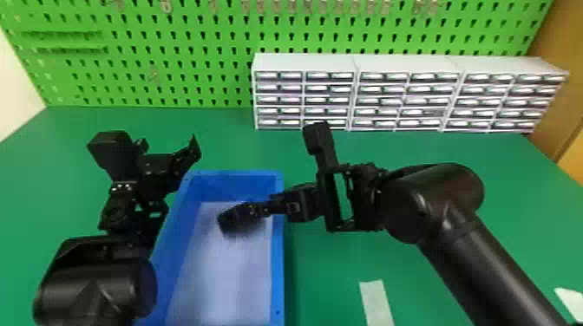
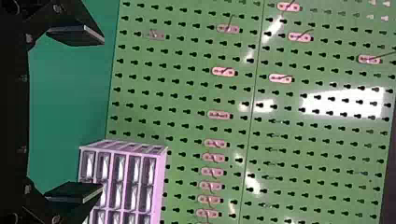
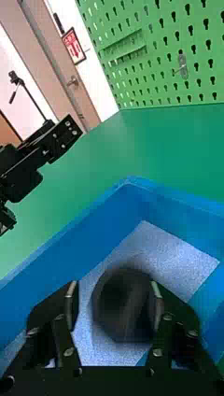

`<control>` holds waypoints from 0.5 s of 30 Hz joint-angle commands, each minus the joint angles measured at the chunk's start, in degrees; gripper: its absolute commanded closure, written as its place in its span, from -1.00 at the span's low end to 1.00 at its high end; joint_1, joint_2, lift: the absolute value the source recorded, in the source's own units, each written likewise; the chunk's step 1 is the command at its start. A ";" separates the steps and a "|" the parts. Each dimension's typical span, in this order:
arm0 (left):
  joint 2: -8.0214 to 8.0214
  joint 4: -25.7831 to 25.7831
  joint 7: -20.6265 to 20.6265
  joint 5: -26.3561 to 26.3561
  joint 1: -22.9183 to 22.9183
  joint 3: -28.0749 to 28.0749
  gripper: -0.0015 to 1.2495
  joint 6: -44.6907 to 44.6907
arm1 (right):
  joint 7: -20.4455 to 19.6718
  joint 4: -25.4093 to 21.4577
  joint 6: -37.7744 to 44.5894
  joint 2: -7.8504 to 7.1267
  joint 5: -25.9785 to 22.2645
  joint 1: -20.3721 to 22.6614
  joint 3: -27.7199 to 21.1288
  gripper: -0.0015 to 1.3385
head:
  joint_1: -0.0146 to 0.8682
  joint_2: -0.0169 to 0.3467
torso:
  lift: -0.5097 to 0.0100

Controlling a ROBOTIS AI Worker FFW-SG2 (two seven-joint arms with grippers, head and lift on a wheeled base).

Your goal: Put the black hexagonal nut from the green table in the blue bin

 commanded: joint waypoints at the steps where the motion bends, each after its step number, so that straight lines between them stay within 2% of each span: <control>1: 0.00 0.00 0.00 0.01 0.00 -0.10 -0.72 0.00 | 0.15 0.00 -0.06 0.00 0.06 0.07 -0.28 -0.24 | 0.59 -0.63 | 0.59; 15: 0.00 0.00 -0.09 0.01 0.09 -0.01 -0.72 0.00 | 0.32 -0.26 -2.35 0.53 2.43 0.86 -3.71 -0.37 | 0.59 -0.63 | 0.59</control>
